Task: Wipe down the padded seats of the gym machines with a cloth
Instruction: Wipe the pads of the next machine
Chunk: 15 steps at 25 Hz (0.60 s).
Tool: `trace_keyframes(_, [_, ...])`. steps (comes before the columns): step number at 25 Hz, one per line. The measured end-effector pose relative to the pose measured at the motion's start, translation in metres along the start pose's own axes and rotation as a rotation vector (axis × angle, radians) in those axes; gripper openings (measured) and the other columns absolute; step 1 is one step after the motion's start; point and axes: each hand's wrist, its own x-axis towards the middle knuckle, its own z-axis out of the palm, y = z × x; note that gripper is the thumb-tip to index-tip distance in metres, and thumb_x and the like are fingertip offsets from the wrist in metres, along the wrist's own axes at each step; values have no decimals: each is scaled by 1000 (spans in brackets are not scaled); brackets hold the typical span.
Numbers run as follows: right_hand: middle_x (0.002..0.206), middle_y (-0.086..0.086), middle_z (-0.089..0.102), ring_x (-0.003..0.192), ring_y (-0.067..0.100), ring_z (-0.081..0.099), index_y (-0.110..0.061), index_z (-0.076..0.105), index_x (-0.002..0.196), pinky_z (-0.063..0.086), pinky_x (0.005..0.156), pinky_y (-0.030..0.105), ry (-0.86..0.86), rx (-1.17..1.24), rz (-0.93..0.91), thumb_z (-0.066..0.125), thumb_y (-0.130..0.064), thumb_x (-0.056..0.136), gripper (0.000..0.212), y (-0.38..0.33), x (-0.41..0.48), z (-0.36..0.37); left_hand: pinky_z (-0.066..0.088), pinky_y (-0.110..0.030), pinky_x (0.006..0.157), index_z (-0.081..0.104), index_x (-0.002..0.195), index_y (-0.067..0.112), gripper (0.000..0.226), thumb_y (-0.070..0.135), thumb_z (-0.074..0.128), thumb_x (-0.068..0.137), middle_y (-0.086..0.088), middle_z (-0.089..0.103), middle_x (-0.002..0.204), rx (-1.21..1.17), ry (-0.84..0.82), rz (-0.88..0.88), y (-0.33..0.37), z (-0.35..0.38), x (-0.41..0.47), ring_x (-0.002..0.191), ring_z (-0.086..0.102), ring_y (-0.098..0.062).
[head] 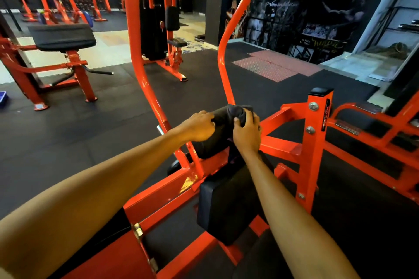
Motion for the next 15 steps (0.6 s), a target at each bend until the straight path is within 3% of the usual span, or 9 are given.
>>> trace_keyframes(2, [159, 9, 37, 143, 41, 36, -29, 53, 142, 34, 114, 52, 23, -36, -10, 59, -39, 96, 48, -14, -18, 4, 39, -34, 103, 59, 134, 3, 38, 6, 38, 101, -18, 52, 143, -74, 69, 6, -7, -3, 2, 131, 49, -34])
trace_keyframes(5, [164, 2, 30, 150, 35, 26, -36, 51, 143, 30, 113, 56, -9, -130, -204, 49, -55, 97, 50, -33, -73, 13, 37, -32, 107, 59, 138, 12, 46, 2, 38, 98, -12, 54, 145, -169, 116, -33, -22, -2, 2, 133, 50, -30])
trace_keyframes(7, [166, -1, 27, 151, 33, 22, -37, 49, 145, 29, 114, 55, -88, -123, -318, 49, -52, 100, 47, -31, -89, 10, 40, -34, 106, 58, 140, 15, 48, 2, 36, 99, -9, 56, 143, -242, 115, -55, -28, 0, -1, 130, 53, -28])
trace_keyframes(10, [158, 6, 39, 142, 38, 37, -30, 55, 141, 38, 109, 54, -54, -221, -458, 47, -46, 98, 46, -11, -56, 4, 40, -34, 111, 50, 147, 17, 48, 7, 34, 103, -9, 52, 149, -278, 114, -55, -34, 5, -2, 135, 50, -28])
trace_keyframes(12, [153, 10, 44, 135, 42, 45, -26, 56, 139, 40, 109, 53, -18, -244, -382, 45, -46, 97, 48, 4, -14, -2, 41, -36, 108, 45, 151, 17, 45, 15, 32, 108, -10, 49, 151, -273, 106, -42, -33, 8, -5, 134, 51, -30])
trace_keyframes(15, [151, 9, 44, 134, 43, 46, -25, 51, 141, 39, 107, 51, -58, -107, -51, 53, -40, 100, 44, -1, 18, -9, 50, -34, 89, 43, 152, 20, 44, 21, 31, 110, -10, 52, 148, -273, 101, -44, -34, 7, -6, 111, 63, -27])
